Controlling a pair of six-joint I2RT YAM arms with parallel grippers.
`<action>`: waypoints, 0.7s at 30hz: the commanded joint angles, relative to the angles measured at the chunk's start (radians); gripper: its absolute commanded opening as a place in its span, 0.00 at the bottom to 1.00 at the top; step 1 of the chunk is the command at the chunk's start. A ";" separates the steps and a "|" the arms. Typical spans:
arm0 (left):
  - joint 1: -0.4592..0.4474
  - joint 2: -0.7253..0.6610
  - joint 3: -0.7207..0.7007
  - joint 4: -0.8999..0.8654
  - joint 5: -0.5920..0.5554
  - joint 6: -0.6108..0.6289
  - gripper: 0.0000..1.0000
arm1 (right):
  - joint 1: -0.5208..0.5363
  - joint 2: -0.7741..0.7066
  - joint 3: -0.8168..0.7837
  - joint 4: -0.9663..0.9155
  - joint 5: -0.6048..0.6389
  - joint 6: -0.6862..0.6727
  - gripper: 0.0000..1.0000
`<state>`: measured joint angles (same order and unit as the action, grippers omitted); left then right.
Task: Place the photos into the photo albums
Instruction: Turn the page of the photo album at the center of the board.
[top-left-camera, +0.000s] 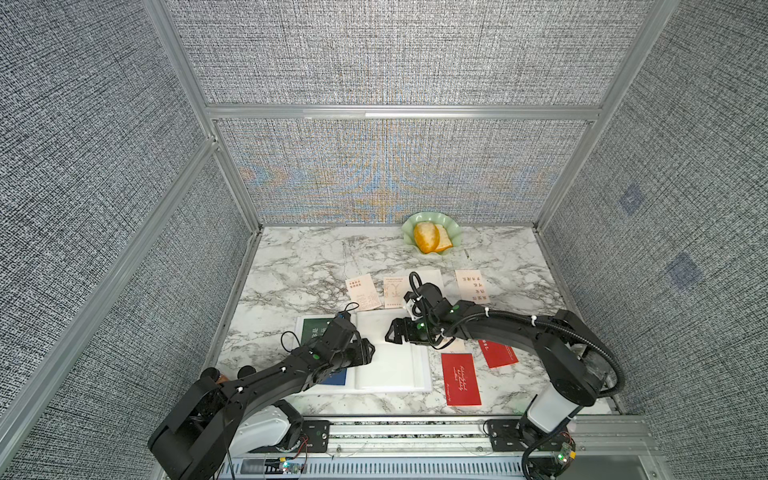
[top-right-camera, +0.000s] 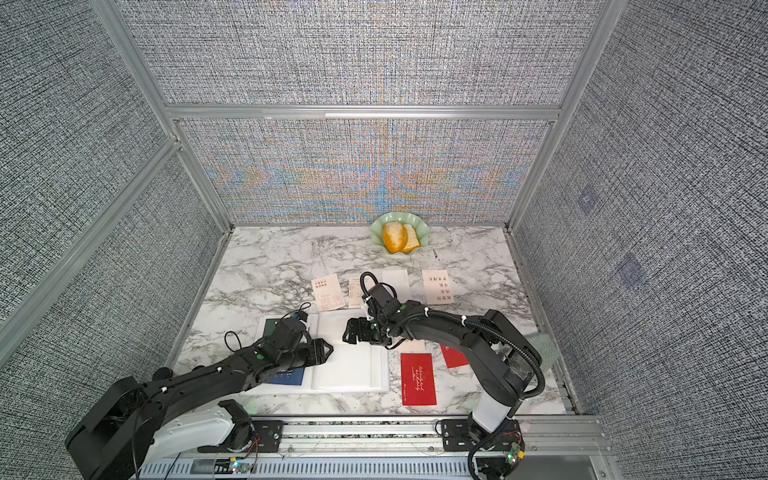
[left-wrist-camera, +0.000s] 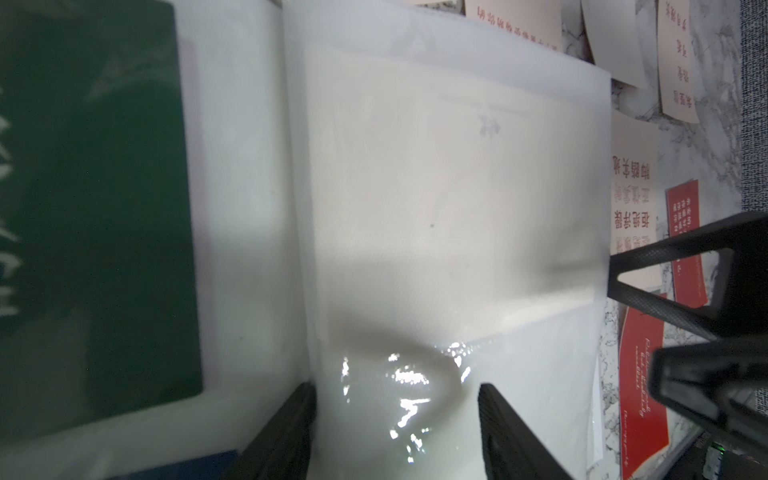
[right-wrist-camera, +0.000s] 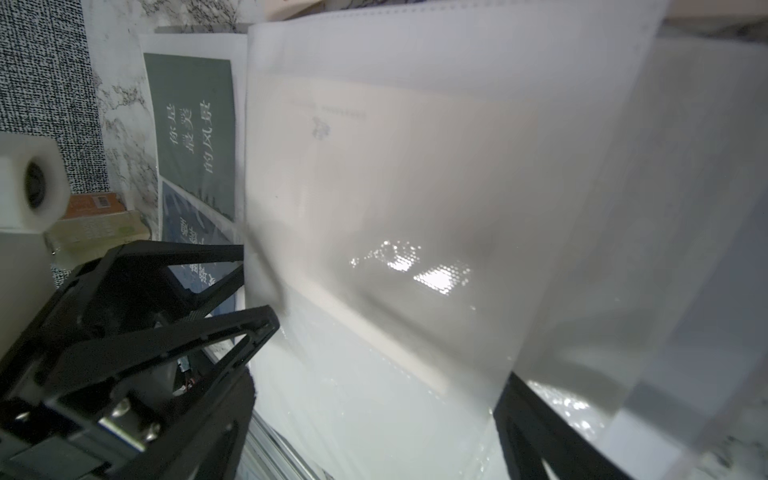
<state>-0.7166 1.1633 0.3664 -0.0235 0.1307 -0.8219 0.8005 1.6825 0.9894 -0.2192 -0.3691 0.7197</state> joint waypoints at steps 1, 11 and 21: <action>-0.023 0.011 -0.004 -0.033 0.038 -0.030 0.64 | 0.005 -0.015 0.002 0.018 -0.013 0.006 0.91; -0.036 -0.108 0.098 -0.249 -0.115 0.003 0.64 | 0.023 -0.078 0.023 -0.017 -0.018 0.004 0.91; -0.023 -0.370 0.223 -0.447 -0.490 0.087 0.67 | 0.101 -0.036 0.180 -0.048 -0.037 -0.007 0.92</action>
<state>-0.7464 0.8520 0.5850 -0.4034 -0.1902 -0.7750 0.8860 1.6295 1.1324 -0.2478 -0.3939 0.7189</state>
